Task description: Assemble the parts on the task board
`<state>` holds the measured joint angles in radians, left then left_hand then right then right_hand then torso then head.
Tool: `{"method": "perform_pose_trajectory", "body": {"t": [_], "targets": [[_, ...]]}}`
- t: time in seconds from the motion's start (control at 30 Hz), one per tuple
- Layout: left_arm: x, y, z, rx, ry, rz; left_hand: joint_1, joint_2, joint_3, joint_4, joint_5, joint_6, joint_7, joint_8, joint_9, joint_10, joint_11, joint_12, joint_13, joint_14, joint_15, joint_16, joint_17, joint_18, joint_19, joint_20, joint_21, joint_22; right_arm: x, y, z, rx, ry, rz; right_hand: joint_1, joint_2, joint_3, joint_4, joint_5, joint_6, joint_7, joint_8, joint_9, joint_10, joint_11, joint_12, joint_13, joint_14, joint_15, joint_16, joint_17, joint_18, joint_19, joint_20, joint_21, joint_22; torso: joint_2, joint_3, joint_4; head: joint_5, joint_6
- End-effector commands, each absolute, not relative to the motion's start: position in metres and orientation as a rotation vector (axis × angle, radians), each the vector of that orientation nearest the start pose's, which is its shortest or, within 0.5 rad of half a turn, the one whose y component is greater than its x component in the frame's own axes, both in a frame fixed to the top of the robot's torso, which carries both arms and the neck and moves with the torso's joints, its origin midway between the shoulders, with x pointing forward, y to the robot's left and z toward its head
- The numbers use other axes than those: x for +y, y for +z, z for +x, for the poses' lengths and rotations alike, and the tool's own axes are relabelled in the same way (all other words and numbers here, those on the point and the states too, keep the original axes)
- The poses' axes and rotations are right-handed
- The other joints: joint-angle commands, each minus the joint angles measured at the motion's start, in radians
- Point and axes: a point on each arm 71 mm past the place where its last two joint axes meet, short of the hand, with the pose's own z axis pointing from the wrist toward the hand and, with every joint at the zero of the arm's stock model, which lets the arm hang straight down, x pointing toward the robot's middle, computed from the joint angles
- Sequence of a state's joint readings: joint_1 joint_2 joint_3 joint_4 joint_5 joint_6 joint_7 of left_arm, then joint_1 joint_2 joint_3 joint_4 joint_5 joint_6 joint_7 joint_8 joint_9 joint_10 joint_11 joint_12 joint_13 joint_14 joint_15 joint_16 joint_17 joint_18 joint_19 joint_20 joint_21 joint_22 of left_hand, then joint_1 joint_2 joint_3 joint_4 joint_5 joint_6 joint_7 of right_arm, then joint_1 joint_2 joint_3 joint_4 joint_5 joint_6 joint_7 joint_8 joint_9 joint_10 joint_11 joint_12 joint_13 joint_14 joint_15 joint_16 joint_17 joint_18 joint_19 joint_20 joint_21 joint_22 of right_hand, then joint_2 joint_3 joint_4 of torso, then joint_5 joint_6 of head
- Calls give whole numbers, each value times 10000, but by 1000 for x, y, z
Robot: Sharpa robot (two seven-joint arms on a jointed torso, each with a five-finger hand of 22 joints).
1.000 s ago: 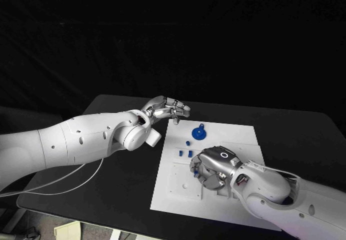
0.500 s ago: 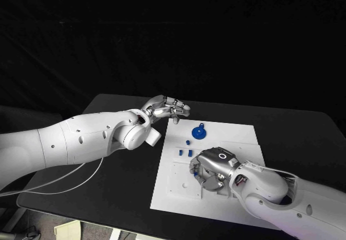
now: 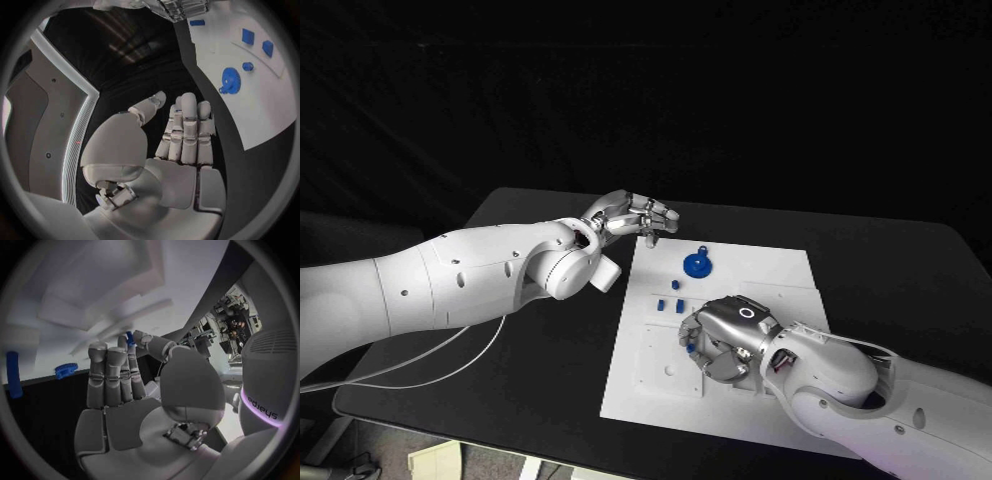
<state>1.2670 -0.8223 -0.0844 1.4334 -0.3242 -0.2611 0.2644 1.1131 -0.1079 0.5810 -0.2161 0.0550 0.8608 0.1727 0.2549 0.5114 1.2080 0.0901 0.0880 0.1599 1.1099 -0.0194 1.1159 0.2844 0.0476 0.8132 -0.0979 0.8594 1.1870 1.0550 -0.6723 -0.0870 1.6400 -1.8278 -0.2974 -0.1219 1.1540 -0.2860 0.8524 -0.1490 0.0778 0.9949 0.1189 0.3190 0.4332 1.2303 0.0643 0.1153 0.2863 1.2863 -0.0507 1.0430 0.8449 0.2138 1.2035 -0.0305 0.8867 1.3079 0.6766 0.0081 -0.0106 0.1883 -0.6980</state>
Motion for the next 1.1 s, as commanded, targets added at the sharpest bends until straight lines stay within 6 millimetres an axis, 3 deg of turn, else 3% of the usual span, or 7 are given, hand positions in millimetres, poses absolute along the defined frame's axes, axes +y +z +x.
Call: {"method": "perform_pose_trajectory", "body": {"t": [0.03, 0.23, 0.4, 0.57, 0.8, 0.93, 1.1], "targets": [[217, -169, 509, 15982, -13620, -7683, -42, 25, -9, -47, 32, -66, -8, 50, -12, 34, 19, 46, -13, 72, -5, -68, 13, 109, 68, -189, -70, 2, -81, -247, 402, 16344, 8329, -5661, -317, -75, -652, -77, 110, -604, 366, -171, -71, -314, 182, -311, -316, -47, 207, -32, 15, 480, -139, 17, 60, 212, 0, 9, -7, -11, 23], [218, -169, 509, 15999, -13609, -7692, -44, 19, -10, -48, 31, -72, -6, 49, -14, 29, 20, 44, -14, 72, -3, -72, 14, 109, 68, -189, -73, 4, -84, -240, 400, 15761, 8781, -5155, -553, -115, -1536, -193, 196, -857, 463, -241, -116, -825, 372, -513, -568, -177, 384, -33, 32, 480, -333, 12, 8, 185, 4, 19, 0, -45, 71], [218, -169, 510, 15992, -13583, -7704, -45, 19, -10, -49, 31, -75, -5, 49, -15, 27, 21, 43, -15, 71, -3, -74, 15, 108, 69, -189, -75, 5, -90, -230, 397, 15461, 8991, -4914, -562, -128, -1691, -186, 234, -895, 472, -238, -121, -913, 397, -504, -646, -165, 404, -4, 41, 480, -327, -5, 8, 177, 5, 17, -9, -89, 141], [218, -169, 510, 16004, -13593, -7699, -46, 18, -10, -49, 30, -76, -5, 50, -16, 26, 21, 43, -15, 71, -2, -76, 16, 108, 69, -189, -76, 5, -98, -210, 404, 15229, 8806, -4874, -509, -120, -1713, -156, 337, -892, 468, -220, -118, -883, 385, -468, -677, -87, 390, 54, 58, 480, -251, -36, 44, 177, 0, 20, -14, -181, 291], [218, -170, 511, 16003, -13579, -7701, -47, 20, -10, -48, 30, -78, -4, 51, -17, 25, 22, 42, -16, 71, -2, -79, 18, 107, 69, -188, -79, 6, -128, -182, 421, 15507, 8025, -4634, -391, -111, -1717, -63, 457, -867, 452, -177, -114, -779, 346, -420, -735, 51, 353, 151, 85, 480, -88, -92, 134, 181, -12, 23, -20, -454, 533], [218, -170, 512, 16000, -13579, -7698, -48, 21, -9, -47, 30, -78, -3, 52, -18, 25, 22, 42, -16, 71, -1, -81, 19, 107, 70, -188, -80, 7, -144, -173, 428, 16157, 7430, -4917, -344, -114, -1715, -43, 482, -871, 452, -171, -118, -746, 335, -411, -753, 74, 341, 175, 94, 480, -50, -103, 159, 182, -7, 22, -24, -656, 691], [219, -170, 513, 15977, -13536, -7744, -50, 24, -9, -46, 30, -79, -3, 54, -18, 25, 22, 43, -16, 71, -1, -83, 20, 107, 71, -188, -82, 7, -159, -171, 434, 16804, 6239, -5250, -310, -112, -1837, -76, 263, -1015, 492, -226, -158, -964, 407, -507, -882, -63, 430, 119, 75, 480, -195, -65, 94, 174, 1, 42, -29, -775, 803]]}}
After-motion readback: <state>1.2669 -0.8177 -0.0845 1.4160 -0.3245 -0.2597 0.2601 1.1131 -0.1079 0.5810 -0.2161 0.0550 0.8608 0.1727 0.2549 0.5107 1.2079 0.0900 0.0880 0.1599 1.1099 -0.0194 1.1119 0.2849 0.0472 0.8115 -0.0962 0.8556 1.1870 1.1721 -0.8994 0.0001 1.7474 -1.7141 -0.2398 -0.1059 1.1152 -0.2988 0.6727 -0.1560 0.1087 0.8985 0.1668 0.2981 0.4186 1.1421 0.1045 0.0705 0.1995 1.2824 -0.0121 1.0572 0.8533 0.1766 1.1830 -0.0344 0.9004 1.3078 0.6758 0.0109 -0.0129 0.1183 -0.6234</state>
